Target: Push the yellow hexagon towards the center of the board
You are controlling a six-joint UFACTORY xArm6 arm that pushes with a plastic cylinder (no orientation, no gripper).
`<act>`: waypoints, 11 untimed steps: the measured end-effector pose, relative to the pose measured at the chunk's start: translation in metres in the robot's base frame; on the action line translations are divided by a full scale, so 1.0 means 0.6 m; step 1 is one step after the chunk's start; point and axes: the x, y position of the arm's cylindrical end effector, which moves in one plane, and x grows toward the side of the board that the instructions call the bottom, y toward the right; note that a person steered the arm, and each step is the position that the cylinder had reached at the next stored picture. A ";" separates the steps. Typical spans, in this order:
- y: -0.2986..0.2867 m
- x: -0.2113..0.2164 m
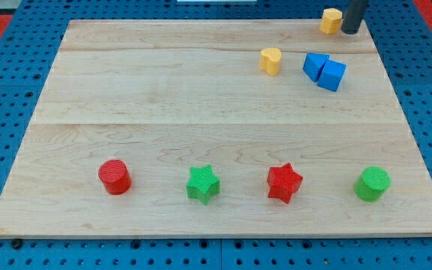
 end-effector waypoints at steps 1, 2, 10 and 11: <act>0.012 -0.046; -0.008 -0.046; -0.518 0.010; -0.521 0.050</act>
